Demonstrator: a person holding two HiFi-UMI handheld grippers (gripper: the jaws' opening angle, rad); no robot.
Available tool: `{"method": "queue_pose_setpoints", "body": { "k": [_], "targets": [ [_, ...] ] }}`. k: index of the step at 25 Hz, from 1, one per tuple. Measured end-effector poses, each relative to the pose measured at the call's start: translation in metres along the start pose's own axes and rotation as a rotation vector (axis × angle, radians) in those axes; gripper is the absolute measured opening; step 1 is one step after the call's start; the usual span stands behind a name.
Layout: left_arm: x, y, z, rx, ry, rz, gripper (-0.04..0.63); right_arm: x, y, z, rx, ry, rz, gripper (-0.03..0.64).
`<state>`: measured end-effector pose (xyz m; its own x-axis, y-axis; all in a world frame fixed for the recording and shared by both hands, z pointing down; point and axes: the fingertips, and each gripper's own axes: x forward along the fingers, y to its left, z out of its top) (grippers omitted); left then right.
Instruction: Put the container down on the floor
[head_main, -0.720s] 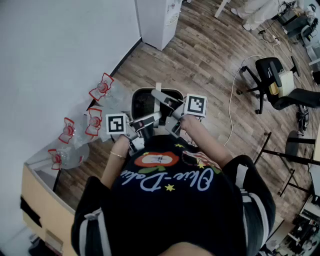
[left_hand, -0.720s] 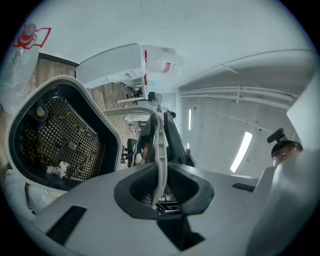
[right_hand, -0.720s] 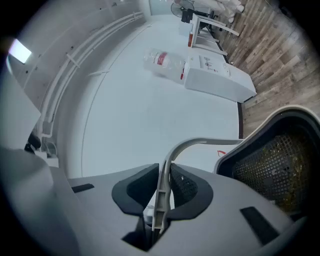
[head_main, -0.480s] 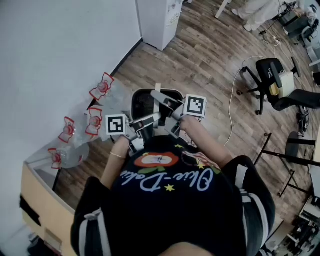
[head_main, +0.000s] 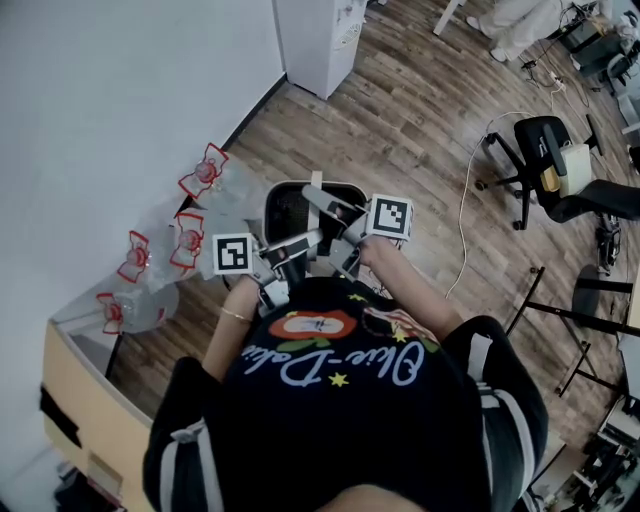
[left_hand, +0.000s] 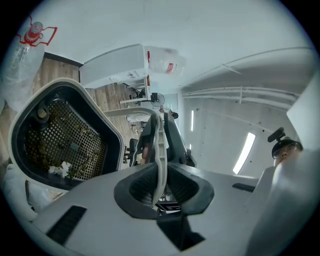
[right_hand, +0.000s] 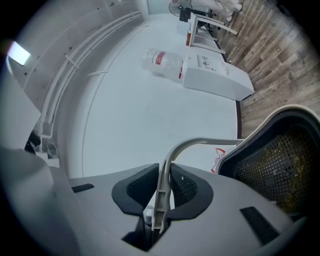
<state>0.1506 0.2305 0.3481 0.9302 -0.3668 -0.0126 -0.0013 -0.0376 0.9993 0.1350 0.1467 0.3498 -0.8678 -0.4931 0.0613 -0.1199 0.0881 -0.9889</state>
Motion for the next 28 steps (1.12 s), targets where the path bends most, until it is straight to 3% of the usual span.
{"method": "queue_pose_setpoints", "body": {
  "k": [28],
  "targets": [
    [0.004, 0.010, -0.005, 0.025, 0.009, -0.009, 0.040, -0.009, -0.007, 0.000, -0.038, -0.010, -0.011, 0.051]
  ]
}}
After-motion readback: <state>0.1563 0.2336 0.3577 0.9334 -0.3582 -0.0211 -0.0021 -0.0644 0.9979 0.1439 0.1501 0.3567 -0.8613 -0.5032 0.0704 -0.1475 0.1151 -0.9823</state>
